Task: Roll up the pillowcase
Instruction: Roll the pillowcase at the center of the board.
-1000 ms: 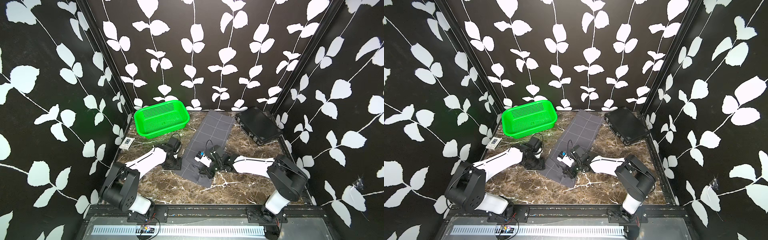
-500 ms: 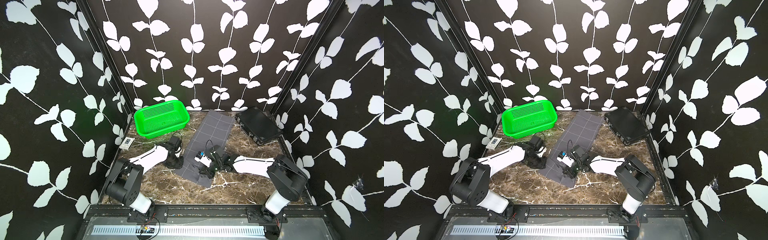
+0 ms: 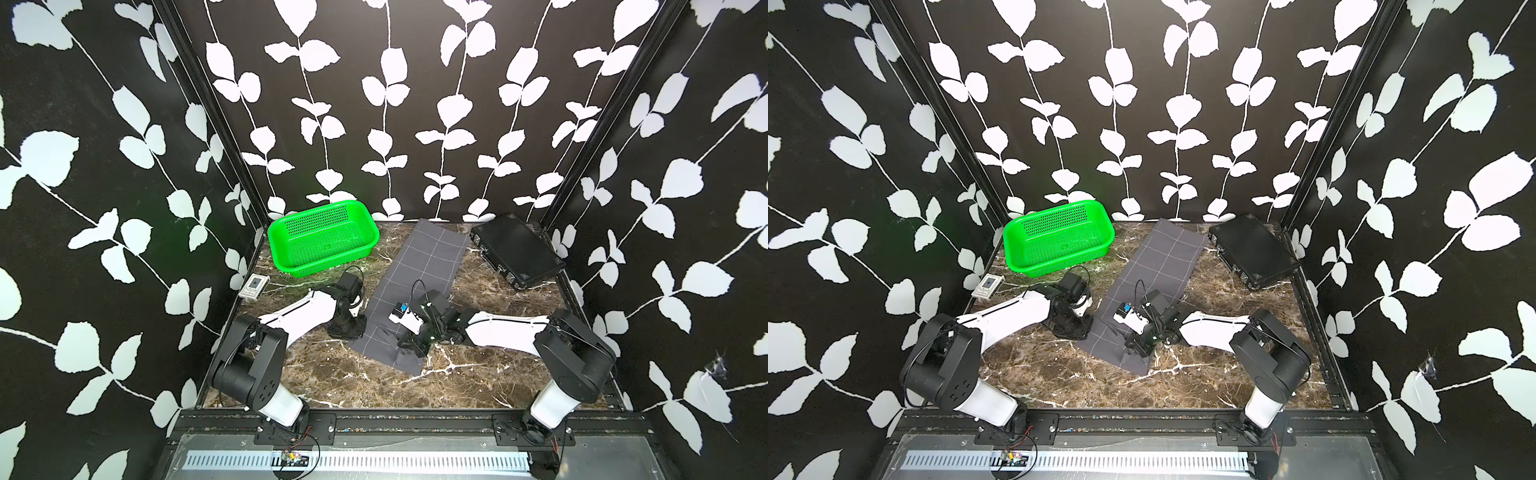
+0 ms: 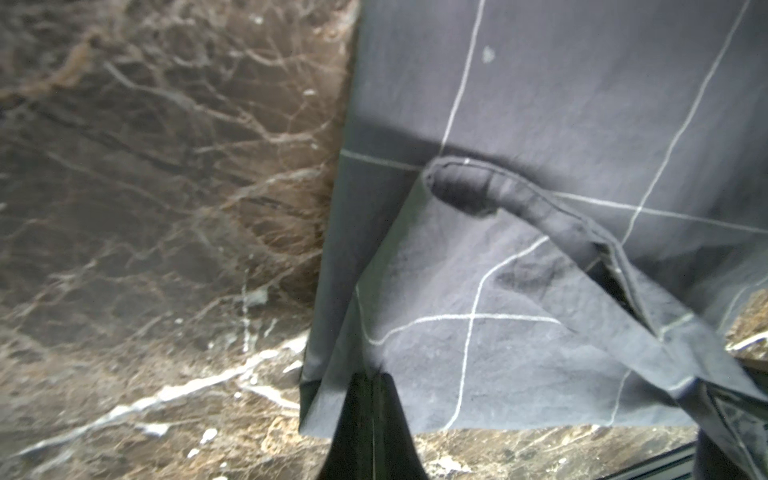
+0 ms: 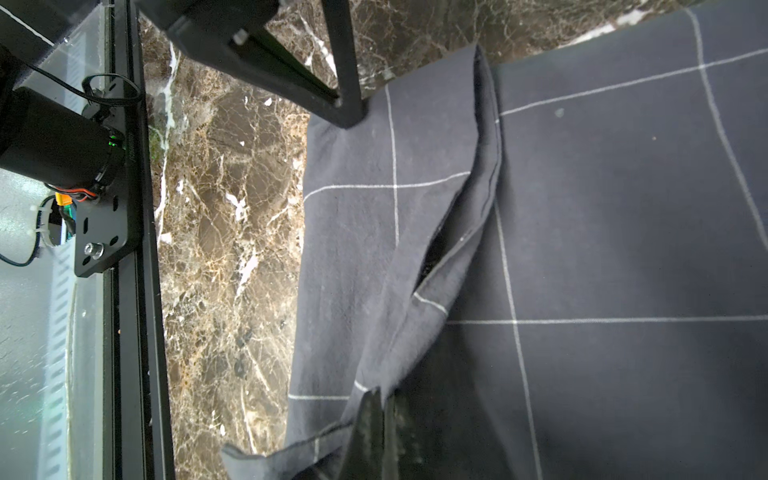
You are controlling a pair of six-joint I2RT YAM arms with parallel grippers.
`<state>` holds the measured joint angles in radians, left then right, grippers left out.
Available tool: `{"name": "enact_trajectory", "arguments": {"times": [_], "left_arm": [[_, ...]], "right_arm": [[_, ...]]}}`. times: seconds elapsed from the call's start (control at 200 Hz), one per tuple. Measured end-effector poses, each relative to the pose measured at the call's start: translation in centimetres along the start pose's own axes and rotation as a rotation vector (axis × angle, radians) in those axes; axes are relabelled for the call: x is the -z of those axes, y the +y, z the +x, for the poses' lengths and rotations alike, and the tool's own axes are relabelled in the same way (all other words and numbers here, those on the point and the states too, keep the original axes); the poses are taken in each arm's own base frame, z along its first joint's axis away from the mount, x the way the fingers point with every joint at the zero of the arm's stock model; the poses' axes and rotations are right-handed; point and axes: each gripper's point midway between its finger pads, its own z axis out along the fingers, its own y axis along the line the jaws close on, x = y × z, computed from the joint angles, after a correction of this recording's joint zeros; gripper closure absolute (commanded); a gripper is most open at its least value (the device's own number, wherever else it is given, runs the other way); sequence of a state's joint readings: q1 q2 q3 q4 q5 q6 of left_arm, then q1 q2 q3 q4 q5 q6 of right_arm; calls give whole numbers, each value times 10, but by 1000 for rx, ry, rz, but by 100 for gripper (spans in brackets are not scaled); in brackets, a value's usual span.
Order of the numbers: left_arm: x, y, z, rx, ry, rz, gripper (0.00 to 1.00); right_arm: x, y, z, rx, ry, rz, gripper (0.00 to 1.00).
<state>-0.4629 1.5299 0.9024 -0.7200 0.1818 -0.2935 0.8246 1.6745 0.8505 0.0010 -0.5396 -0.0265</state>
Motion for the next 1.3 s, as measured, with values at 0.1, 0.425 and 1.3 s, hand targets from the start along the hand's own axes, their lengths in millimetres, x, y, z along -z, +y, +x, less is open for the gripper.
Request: {"name": "enact_trajectory", "arguments": {"times": [0.1,0.425,1.3], "left_arm": [[8,0,2,8,-14,-4,100],[21,11,19,57,-42,-43,100],[-5,22,5,50,9,-71,93]], "right_arm": [[0,0,-2,2,-4,0,100],[-5,-5,-16,10,-16,6,100],[53,5,-28,109,39,177,65]]}}
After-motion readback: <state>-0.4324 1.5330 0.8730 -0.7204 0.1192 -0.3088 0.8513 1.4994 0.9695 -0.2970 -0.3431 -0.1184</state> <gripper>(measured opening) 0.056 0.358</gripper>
